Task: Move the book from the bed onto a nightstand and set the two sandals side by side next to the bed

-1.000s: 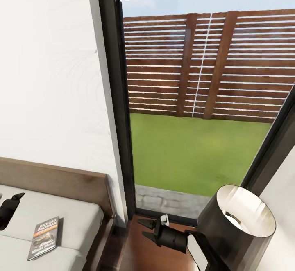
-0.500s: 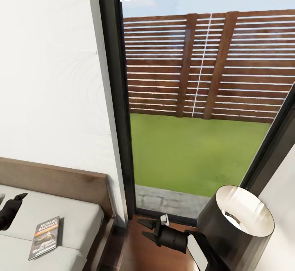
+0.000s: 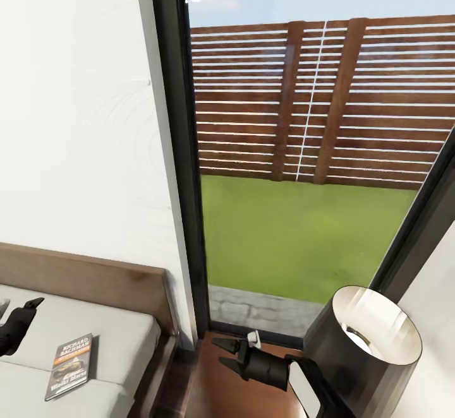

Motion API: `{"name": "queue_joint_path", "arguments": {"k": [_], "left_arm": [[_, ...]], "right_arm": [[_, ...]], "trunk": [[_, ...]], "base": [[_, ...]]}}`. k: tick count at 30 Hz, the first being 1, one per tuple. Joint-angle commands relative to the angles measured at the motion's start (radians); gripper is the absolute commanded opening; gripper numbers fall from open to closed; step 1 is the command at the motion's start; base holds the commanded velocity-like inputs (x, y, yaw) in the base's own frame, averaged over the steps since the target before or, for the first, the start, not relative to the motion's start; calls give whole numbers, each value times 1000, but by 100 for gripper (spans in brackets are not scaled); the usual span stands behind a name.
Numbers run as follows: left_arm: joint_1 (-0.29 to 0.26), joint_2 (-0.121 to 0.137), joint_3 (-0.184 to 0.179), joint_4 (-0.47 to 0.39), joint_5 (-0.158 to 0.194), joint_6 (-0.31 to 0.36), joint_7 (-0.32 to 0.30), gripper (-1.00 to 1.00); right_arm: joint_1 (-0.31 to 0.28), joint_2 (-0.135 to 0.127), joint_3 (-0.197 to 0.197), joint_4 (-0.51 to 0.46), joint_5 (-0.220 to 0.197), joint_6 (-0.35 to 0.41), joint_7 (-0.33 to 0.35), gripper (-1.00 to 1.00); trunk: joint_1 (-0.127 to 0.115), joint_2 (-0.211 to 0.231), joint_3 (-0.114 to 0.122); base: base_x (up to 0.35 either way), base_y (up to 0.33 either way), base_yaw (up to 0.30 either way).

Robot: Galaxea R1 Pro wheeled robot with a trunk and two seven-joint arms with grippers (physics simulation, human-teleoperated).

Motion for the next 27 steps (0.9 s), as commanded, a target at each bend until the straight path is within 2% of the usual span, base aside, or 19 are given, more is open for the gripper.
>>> {"name": "queue_joint_path", "arguments": {"k": [1, 6, 8, 10, 12, 15, 27], "left_arm": [[-1, 0, 3, -1, 5, 6, 0, 100], [-1, -5, 3, -1, 4, 6, -1, 100], [-1, -7, 3, -1, 4, 6, -1, 100], [-1, -11, 3, -2, 3, 6, -1, 100], [-1, -12, 3, -2, 3, 6, -1, 100], [-1, -13, 3, -3, 3, 6, -1, 100], [-1, -20, 3, -2, 3, 6, -1, 100]], "right_arm": [[-1, 0, 1, 0, -5, 5, -1, 100], [-1, 1, 16, 0, -5, 8, -1, 100], [-1, 1, 50, -1, -5, 8, 0, 100], [-1, 1, 115, -2, -5, 9, 0, 100], [-1, 1, 154, -3, -5, 9, 1, 100], [-1, 1, 187, -5, -6, 9, 1, 100], [-1, 1, 200, -34, -5, 9, 1, 100]], "trunk": [[1, -2, -2], [1, -2, -2], [1, -2, -2], [1, -2, -2], [1, -2, -2], [1, -2, -2], [-3, 5, 1]], "base": [[0, 0, 0], [0, 0, 0], [0, 0, 0], [0, 0, 0], [0, 0, 0], [0, 0, 0], [0, 0, 0]]}}
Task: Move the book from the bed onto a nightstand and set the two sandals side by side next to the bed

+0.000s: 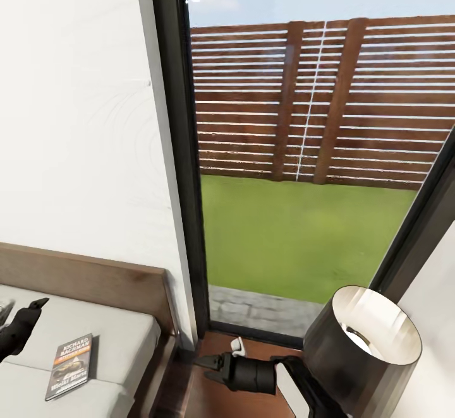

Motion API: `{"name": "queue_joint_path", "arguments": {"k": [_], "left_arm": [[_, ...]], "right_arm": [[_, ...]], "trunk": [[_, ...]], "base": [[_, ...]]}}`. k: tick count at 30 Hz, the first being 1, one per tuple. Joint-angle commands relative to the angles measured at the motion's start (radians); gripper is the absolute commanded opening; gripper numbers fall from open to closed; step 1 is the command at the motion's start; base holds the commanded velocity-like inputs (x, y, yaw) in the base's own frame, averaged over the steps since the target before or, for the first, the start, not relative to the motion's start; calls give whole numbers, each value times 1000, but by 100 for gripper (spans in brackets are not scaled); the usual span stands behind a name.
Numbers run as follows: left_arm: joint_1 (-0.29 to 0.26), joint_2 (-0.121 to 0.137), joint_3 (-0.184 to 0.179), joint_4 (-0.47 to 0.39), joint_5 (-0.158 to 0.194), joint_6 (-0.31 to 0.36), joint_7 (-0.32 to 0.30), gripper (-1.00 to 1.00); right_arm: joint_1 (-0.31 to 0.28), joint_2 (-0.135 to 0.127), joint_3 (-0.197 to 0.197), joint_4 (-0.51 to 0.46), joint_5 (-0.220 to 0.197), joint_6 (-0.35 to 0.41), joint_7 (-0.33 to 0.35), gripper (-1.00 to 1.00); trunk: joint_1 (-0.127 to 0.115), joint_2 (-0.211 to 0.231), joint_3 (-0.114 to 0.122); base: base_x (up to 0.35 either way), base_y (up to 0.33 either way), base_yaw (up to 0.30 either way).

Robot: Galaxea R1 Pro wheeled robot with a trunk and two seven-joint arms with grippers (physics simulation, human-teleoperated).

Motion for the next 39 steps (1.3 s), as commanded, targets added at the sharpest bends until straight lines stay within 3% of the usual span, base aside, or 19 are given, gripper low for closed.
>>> {"name": "queue_joint_path", "arguments": {"k": [1, 39], "left_arm": [[-1, -2, 3, -1, 5, 7, 0, 100], [-1, -14, -11, -2, 5, 7, -1, 100]], "right_arm": [[-1, 0, 1, -1, -4, 5, -1, 100], [-1, -2, 0, -3, -6, -3, -1, 100]], "trunk": [[-3, 5, 1], [-11, 19, 7]], "base": [[0, 0, 0], [0, 0, 0]]}}
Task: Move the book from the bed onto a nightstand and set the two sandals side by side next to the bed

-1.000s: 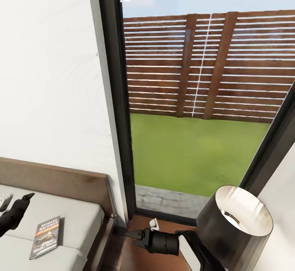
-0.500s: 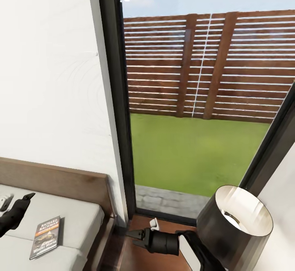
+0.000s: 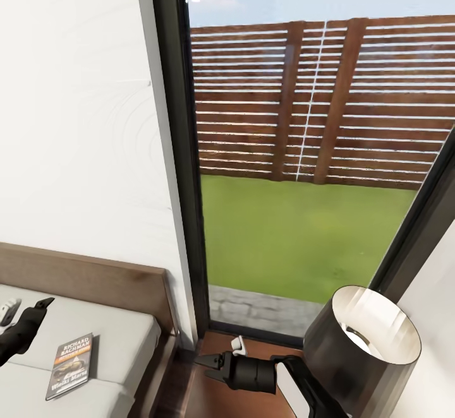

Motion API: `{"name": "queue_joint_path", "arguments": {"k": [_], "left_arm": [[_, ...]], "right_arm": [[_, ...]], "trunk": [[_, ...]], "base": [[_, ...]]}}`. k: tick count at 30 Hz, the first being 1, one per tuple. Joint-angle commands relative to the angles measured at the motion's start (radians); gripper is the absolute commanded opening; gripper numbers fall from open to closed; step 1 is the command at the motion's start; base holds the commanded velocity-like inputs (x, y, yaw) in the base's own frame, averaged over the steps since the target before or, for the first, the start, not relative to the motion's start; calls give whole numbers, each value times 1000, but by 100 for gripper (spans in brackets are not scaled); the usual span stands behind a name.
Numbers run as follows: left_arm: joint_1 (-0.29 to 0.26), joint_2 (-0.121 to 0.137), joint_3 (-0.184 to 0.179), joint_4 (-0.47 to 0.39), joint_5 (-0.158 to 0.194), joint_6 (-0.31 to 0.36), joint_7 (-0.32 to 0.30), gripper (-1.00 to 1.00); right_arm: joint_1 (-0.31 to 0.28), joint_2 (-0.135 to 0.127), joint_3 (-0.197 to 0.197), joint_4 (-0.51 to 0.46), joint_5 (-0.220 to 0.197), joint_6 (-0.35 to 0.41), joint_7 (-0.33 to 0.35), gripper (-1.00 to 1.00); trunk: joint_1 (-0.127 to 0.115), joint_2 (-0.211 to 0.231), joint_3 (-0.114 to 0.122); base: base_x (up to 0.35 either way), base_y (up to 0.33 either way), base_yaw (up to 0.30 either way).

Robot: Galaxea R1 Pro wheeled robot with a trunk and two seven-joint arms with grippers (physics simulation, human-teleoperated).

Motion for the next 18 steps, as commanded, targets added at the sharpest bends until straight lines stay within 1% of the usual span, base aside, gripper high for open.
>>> {"name": "queue_joint_path", "arguments": {"k": [1, 18], "left_arm": [[-1, 0, 3, 0, 5, 7, 0, 100], [-1, -2, 3, 0, 5, 7, -1, 100]], "right_arm": [[-1, 0, 1, 0, -5, 6, -1, 100], [-1, 0, 2, 0, -5, 7, -1, 100]], "trunk": [[1, -2, -3], [1, -2, -29]], "base": [[0, 0, 0], [0, 0, 0]]}}
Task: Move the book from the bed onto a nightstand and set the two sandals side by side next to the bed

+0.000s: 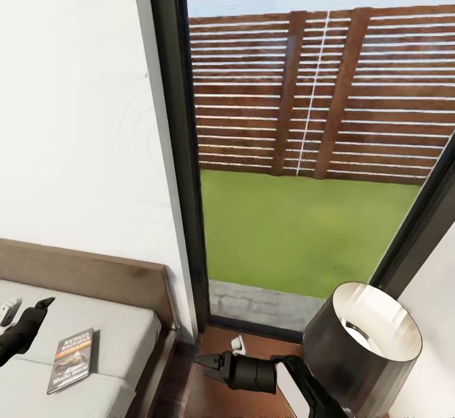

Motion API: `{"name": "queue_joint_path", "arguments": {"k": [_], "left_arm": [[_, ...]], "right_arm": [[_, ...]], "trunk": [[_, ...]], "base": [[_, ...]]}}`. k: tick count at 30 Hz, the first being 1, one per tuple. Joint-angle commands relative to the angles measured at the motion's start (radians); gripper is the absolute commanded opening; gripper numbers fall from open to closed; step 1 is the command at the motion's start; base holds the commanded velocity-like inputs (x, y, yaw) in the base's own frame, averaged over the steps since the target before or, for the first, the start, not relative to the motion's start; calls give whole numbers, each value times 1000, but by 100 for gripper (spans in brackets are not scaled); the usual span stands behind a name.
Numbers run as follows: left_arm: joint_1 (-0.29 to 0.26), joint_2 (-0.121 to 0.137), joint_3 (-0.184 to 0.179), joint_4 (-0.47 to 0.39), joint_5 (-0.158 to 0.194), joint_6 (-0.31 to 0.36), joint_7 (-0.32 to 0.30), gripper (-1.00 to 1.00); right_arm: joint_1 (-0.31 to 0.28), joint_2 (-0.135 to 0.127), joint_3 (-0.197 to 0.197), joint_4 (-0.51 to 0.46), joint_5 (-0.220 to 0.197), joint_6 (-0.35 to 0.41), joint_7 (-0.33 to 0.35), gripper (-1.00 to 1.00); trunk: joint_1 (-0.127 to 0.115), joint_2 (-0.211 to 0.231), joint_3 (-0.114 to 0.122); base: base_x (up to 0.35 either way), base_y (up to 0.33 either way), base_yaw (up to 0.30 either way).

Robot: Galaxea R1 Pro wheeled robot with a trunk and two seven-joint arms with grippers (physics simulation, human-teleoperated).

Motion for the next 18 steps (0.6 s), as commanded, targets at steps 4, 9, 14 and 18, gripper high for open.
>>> {"name": "queue_joint_path", "arguments": {"k": [4, 9, 14, 18], "left_arm": [[-1, 0, 3, -1, 5, 7, -1, 100], [-1, 0, 3, -1, 5, 7, -1, 100], [-1, 0, 3, -1, 5, 7, -1, 100], [-1, -4, 3, -1, 5, 7, -1, 100]], "right_arm": [[-1, 0, 1, 0, -5, 6, -1, 100], [-1, 0, 1, 0, -5, 6, -1, 100], [-1, 0, 1, 0, -5, 6, -1, 100], [-1, 0, 1, 0, -5, 6, -1, 100]], "trunk": [[1, -2, -9], [1, -2, -16], [1, -2, -24], [1, -2, -31]], "base": [[0, 0, 0], [0, 0, 0], [0, 0, 0], [0, 0, 0]]}}
